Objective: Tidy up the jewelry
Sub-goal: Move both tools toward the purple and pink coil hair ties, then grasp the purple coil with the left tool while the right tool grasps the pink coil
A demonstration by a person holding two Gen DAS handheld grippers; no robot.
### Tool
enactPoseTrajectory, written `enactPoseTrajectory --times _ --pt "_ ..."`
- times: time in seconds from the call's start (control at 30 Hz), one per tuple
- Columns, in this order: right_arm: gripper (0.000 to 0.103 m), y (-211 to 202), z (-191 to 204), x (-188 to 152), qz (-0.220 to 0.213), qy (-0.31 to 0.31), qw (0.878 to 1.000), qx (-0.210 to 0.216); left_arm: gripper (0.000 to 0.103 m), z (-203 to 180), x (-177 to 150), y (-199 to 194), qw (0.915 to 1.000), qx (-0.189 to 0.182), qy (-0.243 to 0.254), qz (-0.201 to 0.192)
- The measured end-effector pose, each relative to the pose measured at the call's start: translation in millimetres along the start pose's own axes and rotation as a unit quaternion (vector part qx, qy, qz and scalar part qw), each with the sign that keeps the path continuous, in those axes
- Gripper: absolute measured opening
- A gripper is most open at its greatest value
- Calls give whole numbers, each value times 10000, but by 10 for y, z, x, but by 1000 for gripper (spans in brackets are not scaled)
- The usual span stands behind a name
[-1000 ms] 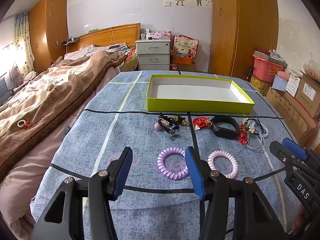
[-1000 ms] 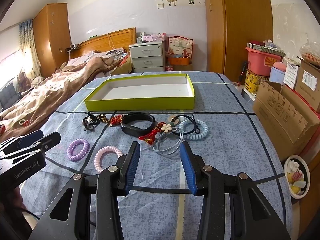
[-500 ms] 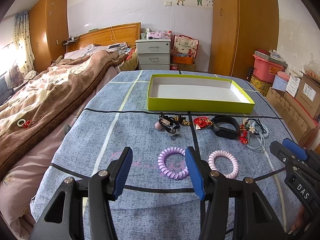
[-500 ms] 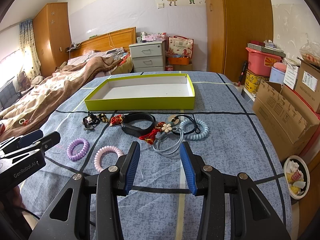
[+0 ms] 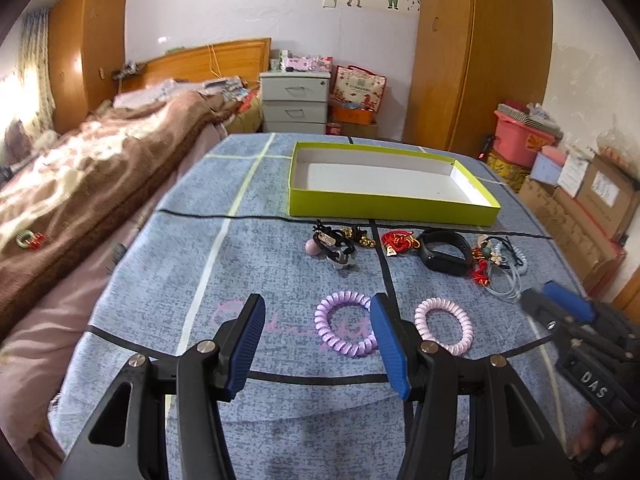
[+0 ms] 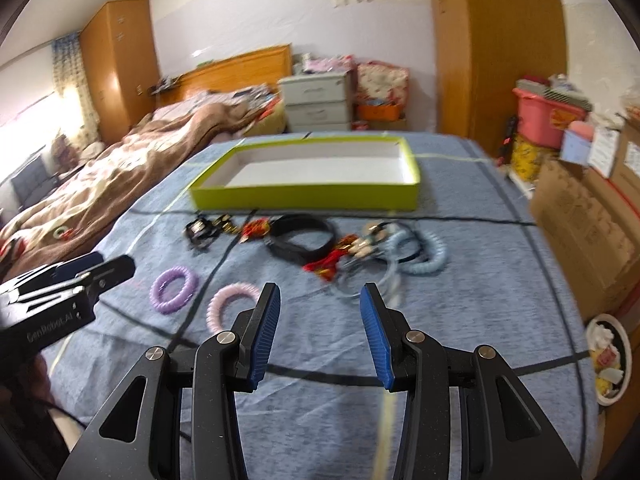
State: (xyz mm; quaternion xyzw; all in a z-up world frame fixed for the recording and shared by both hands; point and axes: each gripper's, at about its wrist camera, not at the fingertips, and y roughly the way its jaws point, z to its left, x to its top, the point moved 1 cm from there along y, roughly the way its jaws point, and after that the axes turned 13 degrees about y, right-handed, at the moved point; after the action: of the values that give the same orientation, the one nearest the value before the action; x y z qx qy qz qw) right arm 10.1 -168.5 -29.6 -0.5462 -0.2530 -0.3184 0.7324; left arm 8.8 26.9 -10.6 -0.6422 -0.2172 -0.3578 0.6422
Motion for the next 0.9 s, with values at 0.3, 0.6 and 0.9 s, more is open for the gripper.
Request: enactPoseTrajectory --times 0.3,0.6,0.9 --pt "43 227 209 -20 622 -260 9964 514 57 377 -117 128 9982 -276 -446 285" --pt "35 446 304 -42 1065 -579 9916 446 57 315 -118 280 9940 -917 -322 502" --pt "32 537 351 -84 1235 -837 9884 273 57 221 -80 429 9925 -988 -188 700"
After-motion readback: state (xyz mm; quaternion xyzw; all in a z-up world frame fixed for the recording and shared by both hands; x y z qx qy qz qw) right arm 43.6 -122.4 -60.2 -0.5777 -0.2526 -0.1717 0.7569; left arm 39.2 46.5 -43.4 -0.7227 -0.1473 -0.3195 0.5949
